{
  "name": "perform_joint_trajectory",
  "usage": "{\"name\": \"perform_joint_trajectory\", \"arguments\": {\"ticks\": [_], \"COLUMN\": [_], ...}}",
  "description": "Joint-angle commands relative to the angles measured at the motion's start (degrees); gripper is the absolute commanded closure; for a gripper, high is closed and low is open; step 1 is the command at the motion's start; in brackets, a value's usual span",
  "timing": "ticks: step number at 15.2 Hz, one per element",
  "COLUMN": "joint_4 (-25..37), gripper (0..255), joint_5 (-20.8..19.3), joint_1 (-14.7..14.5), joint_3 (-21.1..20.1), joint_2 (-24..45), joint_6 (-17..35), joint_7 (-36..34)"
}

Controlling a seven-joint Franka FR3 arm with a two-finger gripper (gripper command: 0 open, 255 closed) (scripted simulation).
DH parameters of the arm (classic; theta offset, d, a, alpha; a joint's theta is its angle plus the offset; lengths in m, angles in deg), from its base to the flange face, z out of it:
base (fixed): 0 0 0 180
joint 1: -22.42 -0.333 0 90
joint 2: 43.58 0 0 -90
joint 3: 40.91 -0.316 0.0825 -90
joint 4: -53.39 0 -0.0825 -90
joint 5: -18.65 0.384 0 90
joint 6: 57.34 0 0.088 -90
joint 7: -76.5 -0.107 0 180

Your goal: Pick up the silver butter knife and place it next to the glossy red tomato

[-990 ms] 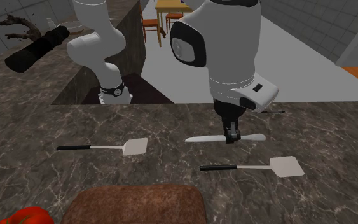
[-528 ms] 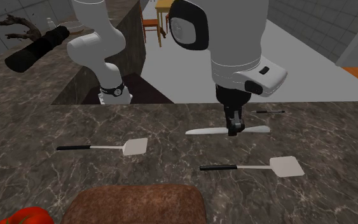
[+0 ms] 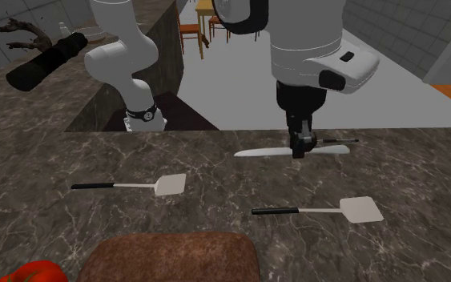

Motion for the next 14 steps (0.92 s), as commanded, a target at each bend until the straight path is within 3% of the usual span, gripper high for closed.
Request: {"name": "perform_joint_trajectory", "arguments": {"ticks": [1, 14], "joint_4": [0.9, -6.6], "gripper": [255, 255], "joint_5": [-0.1, 2.5], "joint_1": [0.0, 9.5], "joint_3": [0.0, 6.4], "joint_2": [-0.4, -6.4], "joint_6": [-1.3, -2.5], "joint_7": [-0.2, 16.7]}}
